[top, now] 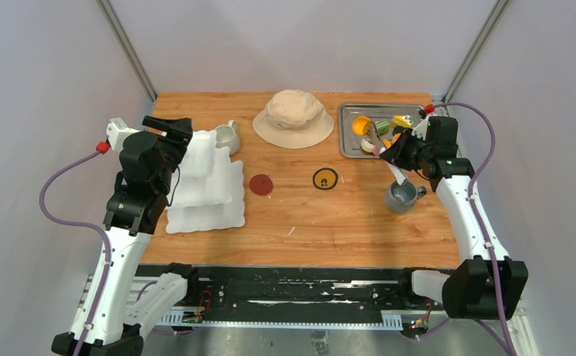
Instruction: Serve the afternoon tea
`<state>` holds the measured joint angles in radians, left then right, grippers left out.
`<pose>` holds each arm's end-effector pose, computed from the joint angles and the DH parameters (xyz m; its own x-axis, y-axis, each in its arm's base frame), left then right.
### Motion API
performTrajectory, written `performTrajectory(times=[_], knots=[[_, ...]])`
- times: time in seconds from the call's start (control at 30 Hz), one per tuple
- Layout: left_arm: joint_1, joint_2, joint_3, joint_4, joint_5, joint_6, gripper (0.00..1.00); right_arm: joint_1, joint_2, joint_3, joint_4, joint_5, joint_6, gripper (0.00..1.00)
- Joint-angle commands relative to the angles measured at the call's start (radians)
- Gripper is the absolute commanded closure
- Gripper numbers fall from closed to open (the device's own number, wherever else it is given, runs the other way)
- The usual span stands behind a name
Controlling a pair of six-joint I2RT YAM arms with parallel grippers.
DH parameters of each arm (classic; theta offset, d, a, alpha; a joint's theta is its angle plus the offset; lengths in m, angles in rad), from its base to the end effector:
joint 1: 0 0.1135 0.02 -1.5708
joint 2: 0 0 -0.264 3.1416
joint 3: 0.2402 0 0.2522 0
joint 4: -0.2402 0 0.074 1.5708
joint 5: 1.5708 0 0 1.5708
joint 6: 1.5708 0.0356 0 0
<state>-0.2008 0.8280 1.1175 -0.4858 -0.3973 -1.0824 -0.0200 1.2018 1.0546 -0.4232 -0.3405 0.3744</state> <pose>0.1633 -0.0192 0.4146 0.0763 -0.8465 -0.5269 -0.2570 0.4938 -0.8307 0.2666 0.0066 0.3251 -0.5983 0.3568 -0.7174 -0.0466 0.8784 0.4757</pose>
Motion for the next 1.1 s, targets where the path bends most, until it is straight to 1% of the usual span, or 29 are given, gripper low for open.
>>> performTrajectory(times=[0.0, 0.07, 0.13, 0.2, 0.3, 0.4, 0.5, 0.6, 0.7, 0.83, 1.07], knots=[[-0.006, -0.035, 0.009, 0.033, -0.004, 0.053, 0.25, -0.010, -0.038, 0.020, 0.055, -0.074, -0.004, 0.99], [-0.006, -0.044, 0.030, 0.017, -0.004, 0.096, 0.18, 0.001, -0.049, 0.018, 0.082, -0.122, 0.009, 0.99], [-0.006, -0.048, 0.061, -0.007, 0.004, 0.156, 0.12, 0.036, -0.059, 0.024, 0.104, -0.145, 0.010, 1.00], [-0.006, -0.047, 0.105, -0.044, 0.015, 0.235, 0.09, 0.099, -0.062, 0.046, 0.115, -0.148, 0.001, 0.99], [-0.006, -0.058, 0.161, -0.105, 0.026, 0.360, 0.06, 0.215, -0.055, 0.077, 0.150, -0.175, -0.010, 1.00], [-0.006, -0.094, 0.176, -0.138, 0.011, 0.466, 0.00, 0.338, -0.030, 0.116, 0.178, -0.176, -0.023, 0.99], [-0.006, -0.129, 0.175, -0.169, -0.024, 0.584, 0.02, 0.461, 0.019, 0.173, 0.192, -0.176, -0.034, 0.99], [-0.006, -0.140, 0.191, -0.224, -0.081, 0.663, 0.02, 0.543, 0.061, 0.250, 0.191, -0.159, -0.050, 1.00], [-0.006, -0.152, 0.197, -0.255, -0.120, 0.697, 0.02, 0.606, 0.103, 0.319, 0.195, -0.163, -0.053, 0.99], [-0.006, -0.171, 0.196, -0.253, -0.135, 0.698, 0.02, 0.685, 0.183, 0.413, 0.195, -0.163, -0.061, 1.00], [-0.006, -0.216, 0.193, -0.237, -0.178, 0.663, 0.02, 0.760, 0.330, 0.555, 0.187, -0.157, -0.063, 1.00]])
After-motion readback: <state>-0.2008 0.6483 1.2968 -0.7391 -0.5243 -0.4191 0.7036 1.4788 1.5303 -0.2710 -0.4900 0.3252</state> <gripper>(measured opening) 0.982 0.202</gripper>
